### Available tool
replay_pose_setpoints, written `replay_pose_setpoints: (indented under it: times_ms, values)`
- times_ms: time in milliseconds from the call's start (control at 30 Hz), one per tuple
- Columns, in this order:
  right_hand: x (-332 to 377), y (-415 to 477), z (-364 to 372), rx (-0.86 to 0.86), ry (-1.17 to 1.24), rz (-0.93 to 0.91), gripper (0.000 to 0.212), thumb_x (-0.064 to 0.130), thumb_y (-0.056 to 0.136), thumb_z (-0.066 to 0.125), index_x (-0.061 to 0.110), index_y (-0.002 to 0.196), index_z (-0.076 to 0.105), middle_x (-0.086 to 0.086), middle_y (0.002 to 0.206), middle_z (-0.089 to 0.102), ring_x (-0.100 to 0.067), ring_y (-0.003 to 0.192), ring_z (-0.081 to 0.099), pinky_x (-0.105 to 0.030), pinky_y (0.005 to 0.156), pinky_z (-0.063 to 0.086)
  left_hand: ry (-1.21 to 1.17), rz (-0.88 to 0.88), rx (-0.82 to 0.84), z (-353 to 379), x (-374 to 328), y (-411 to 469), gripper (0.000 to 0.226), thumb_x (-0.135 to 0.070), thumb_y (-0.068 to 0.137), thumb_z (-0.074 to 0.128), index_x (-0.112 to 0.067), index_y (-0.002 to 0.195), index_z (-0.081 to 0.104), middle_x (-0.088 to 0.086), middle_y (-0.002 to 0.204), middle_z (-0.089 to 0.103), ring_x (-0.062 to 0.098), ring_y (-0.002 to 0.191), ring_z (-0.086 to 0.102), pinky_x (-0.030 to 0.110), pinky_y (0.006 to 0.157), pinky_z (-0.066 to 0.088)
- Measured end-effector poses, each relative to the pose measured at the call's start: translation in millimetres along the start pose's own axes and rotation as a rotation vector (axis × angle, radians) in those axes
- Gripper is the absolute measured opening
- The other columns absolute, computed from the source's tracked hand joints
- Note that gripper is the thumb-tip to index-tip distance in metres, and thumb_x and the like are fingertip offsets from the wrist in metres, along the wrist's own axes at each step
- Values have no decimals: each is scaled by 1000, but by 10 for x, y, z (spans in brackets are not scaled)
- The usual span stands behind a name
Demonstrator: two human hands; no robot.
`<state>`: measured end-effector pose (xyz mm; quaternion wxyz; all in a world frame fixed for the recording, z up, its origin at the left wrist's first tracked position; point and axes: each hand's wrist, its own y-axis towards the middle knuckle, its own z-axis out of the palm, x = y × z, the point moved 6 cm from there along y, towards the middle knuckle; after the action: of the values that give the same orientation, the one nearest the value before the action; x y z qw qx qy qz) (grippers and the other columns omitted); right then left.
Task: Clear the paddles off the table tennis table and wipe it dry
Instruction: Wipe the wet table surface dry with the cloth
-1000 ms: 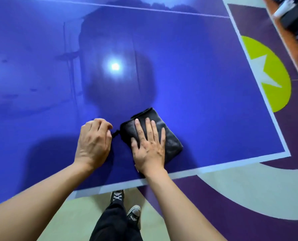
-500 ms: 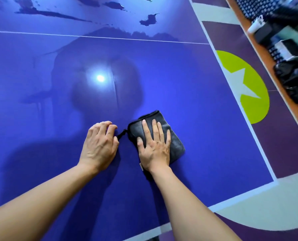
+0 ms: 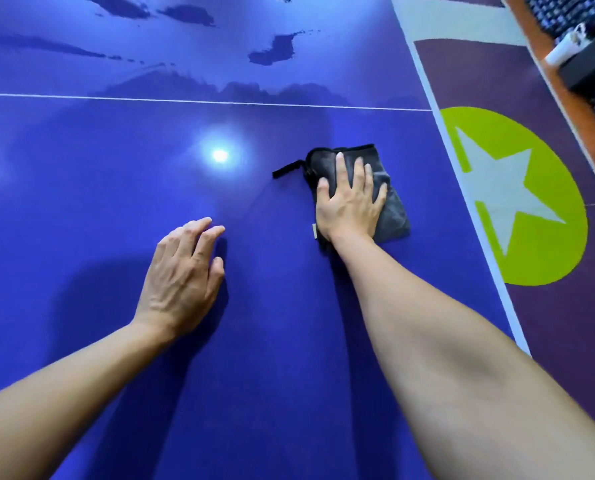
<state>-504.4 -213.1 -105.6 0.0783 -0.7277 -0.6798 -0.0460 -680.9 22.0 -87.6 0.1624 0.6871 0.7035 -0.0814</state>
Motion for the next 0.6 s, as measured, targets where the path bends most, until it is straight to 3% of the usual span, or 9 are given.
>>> replay_pose_setpoints:
  times_ms: [133,333,500,600]
  values:
    - [-470,896,-120,-63,40,-15,74,60,99,28,28,163,11,-1,170,15,-15,157,8,-49,126,-3,51,-124,-44,120,15,530,52,-29,96,38,-6,141,50,19,150,44,43,135,43,54,113,31]
    - [-1031,1787,-205,-69,-8,154,84,66,96,27,18,163,13,-6,170,11,-20,157,4,-55,125,-3,76,-203,-72,133,26,618,56,-32,96,37,-10,145,48,15,156,40,37,146,33,50,121,22]
    - [-949,1773,-209,-41,-30,190,82,63,98,26,18,163,8,-9,171,6,-22,158,2,-56,124,-4,64,-202,-88,130,39,585,53,-28,96,38,-10,145,47,14,156,40,36,147,33,50,122,22]
    - [-336,1434,-158,-39,-50,59,79,56,99,29,16,163,9,-10,171,6,-23,158,3,-55,125,-3,67,-188,-77,145,10,590,53,-28,96,36,-10,145,47,15,156,40,36,147,33,49,122,21]
